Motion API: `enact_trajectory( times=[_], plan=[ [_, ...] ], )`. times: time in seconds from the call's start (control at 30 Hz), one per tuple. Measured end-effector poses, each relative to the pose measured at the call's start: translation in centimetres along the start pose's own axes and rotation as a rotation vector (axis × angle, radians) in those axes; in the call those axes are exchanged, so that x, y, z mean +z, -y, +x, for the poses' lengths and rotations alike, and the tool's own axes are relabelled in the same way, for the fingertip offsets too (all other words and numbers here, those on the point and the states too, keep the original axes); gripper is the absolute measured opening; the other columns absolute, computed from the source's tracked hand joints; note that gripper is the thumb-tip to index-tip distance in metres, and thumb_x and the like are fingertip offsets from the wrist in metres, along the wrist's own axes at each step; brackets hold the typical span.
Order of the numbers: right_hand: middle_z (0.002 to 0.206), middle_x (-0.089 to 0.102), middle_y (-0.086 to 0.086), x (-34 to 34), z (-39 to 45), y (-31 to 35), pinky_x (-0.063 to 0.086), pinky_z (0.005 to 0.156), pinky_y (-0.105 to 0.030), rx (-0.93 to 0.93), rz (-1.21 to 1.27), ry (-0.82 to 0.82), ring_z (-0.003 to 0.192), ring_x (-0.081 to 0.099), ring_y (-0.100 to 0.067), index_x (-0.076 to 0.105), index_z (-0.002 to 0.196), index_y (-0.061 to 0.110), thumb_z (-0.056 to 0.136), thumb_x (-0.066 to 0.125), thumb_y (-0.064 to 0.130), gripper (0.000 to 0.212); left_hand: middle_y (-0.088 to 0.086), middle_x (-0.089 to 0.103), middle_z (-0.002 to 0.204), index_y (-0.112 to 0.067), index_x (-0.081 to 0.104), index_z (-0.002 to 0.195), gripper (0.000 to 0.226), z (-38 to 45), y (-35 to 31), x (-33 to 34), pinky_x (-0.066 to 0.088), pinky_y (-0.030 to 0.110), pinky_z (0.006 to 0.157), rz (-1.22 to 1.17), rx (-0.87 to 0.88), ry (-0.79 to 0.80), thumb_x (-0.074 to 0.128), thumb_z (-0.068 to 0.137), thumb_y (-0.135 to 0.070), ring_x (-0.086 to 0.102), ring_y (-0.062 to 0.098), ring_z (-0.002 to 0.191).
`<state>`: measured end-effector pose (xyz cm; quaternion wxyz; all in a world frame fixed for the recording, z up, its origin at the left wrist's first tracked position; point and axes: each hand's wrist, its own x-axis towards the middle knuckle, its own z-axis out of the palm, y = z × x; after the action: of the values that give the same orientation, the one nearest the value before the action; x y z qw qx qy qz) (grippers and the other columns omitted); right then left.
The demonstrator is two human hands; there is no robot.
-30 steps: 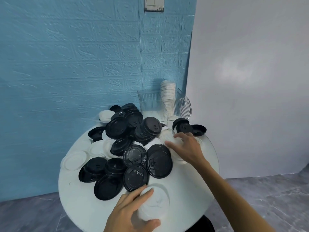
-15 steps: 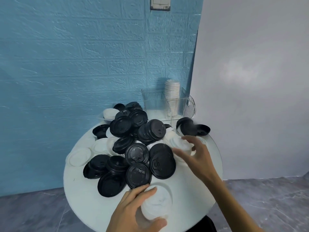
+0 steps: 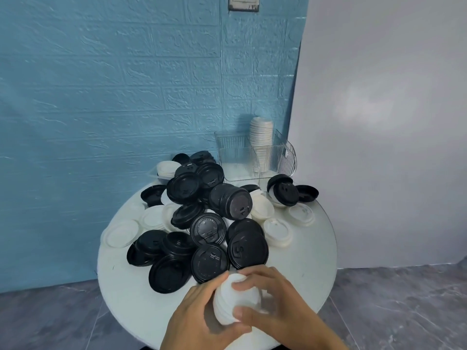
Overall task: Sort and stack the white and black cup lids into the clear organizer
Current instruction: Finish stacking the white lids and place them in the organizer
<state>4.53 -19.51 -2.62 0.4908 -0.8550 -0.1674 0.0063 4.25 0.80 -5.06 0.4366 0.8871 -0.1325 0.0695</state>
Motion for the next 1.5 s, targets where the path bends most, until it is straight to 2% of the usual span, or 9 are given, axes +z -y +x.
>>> enact_trajectory(
  times=[0.3,0.4,0.47,0.63,0.77,0.97,1.1,1.3,1.5],
  plan=[
    [0.130,0.055,0.026,-0.4,0.2,-0.6,0.045,0.100,-0.025,-0.027,0.029,0.034,0.121,0.055,-0.009,0.072,0.110,0.047,0.081,0.070,0.066,0.035,-0.055,0.037,0.137,-0.060,0.053,0.130,0.087,-0.1,0.1,0.2,0.030,-0.003,0.096,0.012,0.034,-0.011,0.081,0.049,-0.076,0.040,-0.022,0.129],
    [0.112,0.065,0.016,-3.0,1.9,-1.8,0.044,0.072,-0.015,-0.015,0.016,-0.314,0.094,0.064,-0.012,0.074,0.096,0.042,0.087,0.071,0.050,0.012,-0.058,0.031,0.137,-0.063,0.051,0.129,0.086,0.0,-0.1,0.0,0.025,-0.006,0.097,-0.005,0.024,-0.006,0.077,0.048,-0.077,0.035,-0.025,0.130],
    [0.112,0.061,0.019,-5.2,3.8,-3.4,0.045,0.076,-0.021,0.046,-0.098,-0.489,0.097,0.062,-0.009,0.068,0.099,0.042,0.087,0.075,0.025,0.021,-0.057,0.031,0.139,-0.063,0.049,0.131,0.086,-0.1,-0.2,0.0,0.025,-0.005,0.097,-0.001,0.028,0.010,0.076,0.050,-0.076,0.034,-0.024,0.131],
    [0.147,0.043,0.007,-7.2,7.7,-6.8,0.029,0.114,-0.041,0.235,-0.377,-0.253,0.136,0.039,-0.022,0.048,0.143,0.038,0.084,0.077,0.032,0.066,-0.053,0.033,0.142,-0.056,0.056,0.129,0.082,-0.3,-0.2,-0.2,0.028,-0.004,0.098,-0.022,0.032,0.013,0.077,0.050,-0.066,0.038,-0.022,0.131],
    [0.143,0.048,0.014,-6.8,8.2,-7.0,0.025,0.106,-0.030,0.213,-0.413,-0.260,0.134,0.039,-0.016,0.054,0.139,0.042,0.080,0.073,0.062,0.065,-0.057,0.016,0.143,-0.058,0.048,0.130,0.083,-0.4,-0.6,-0.5,0.025,-0.005,0.096,0.000,0.020,0.044,0.069,0.051,-0.070,0.029,-0.026,0.133],
    [0.132,0.055,0.020,-6.6,3.8,-4.6,0.040,0.105,-0.037,0.165,-0.286,-0.459,0.123,0.050,-0.013,0.056,0.130,0.044,0.075,0.083,0.047,0.061,-0.054,0.022,0.144,-0.061,0.046,0.131,0.083,-0.4,-0.5,-0.4,0.028,-0.003,0.097,0.001,0.019,0.030,0.070,0.052,-0.072,0.032,-0.023,0.133],
    [0.133,0.056,0.023,-2.7,-0.7,-1.3,0.040,0.094,-0.028,0.034,-0.088,-0.235,0.125,0.051,-0.005,0.053,0.129,0.045,0.066,0.082,0.057,0.071,-0.053,0.038,0.138,-0.064,0.048,0.129,0.084,-0.5,-0.2,-0.2,0.036,0.001,0.098,-0.016,0.020,0.007,0.079,0.051,-0.068,0.040,-0.023,0.129],
    [0.141,0.039,0.039,0.7,-0.5,0.5,0.030,0.110,-0.020,-0.083,-0.095,-0.035,0.135,0.039,0.003,0.060,0.121,0.055,0.072,0.080,0.062,0.053,-0.044,0.057,0.123,-0.064,0.042,0.137,0.095,-0.6,0.1,-0.2,0.042,0.005,0.095,-0.066,-0.018,-0.015,0.078,0.050,-0.071,0.049,-0.019,0.121],
    [0.139,0.048,0.034,0.5,0.2,0.7,0.034,0.109,-0.019,-0.066,-0.085,-0.016,0.135,0.043,-0.001,0.063,0.125,0.050,0.081,0.072,0.059,0.045,-0.058,0.032,0.134,-0.066,0.041,0.136,0.104,-0.5,0.4,-0.5,0.041,0.005,0.097,-0.067,-0.024,0.016,0.086,0.043,-0.076,0.045,-0.020,0.126]
  ],
)
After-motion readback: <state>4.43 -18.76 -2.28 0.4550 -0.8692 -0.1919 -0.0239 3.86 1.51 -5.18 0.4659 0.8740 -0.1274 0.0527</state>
